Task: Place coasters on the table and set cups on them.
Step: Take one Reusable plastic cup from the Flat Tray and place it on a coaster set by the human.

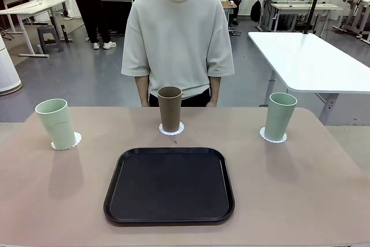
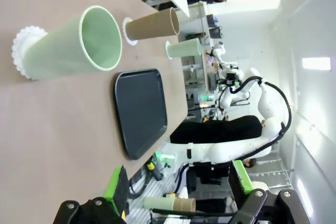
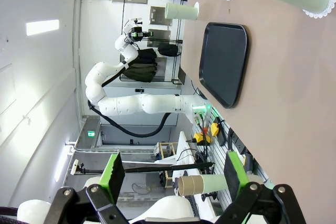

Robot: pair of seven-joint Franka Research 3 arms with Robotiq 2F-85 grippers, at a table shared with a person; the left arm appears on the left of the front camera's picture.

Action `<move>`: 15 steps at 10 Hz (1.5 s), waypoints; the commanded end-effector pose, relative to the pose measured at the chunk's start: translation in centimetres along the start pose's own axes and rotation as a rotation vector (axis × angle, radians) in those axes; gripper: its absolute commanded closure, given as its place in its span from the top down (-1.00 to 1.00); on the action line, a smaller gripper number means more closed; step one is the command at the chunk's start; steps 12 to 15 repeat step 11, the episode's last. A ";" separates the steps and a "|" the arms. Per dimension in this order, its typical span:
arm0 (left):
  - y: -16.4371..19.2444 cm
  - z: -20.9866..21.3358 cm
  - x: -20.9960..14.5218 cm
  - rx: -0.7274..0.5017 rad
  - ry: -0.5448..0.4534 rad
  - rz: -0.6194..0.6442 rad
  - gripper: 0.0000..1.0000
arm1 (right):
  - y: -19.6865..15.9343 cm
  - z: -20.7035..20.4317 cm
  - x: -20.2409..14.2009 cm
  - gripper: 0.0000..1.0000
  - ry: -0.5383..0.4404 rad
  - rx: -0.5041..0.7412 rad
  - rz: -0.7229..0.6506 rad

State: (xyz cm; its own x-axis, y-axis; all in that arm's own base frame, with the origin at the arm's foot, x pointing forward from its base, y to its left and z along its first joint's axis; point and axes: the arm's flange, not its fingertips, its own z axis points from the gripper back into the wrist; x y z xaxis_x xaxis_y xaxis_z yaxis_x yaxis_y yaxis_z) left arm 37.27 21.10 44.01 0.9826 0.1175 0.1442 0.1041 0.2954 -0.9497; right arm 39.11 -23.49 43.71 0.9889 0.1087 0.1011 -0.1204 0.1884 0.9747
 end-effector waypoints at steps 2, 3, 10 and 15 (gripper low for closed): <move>-0.2 0.1 -0.6 0.001 -0.016 0.001 1.00 | 0.2 0.0 0.1 1.00 -0.008 0.006 -0.005; -0.2 0.1 -0.6 0.001 -0.016 0.001 1.00 | 0.2 0.0 0.1 1.00 -0.008 0.006 -0.005; -0.2 0.1 -0.6 0.001 -0.016 0.001 1.00 | 0.2 0.0 0.1 1.00 -0.008 0.006 -0.005; -0.2 0.1 -0.6 0.001 -0.016 0.001 1.00 | 0.2 0.0 0.1 1.00 -0.008 0.006 -0.005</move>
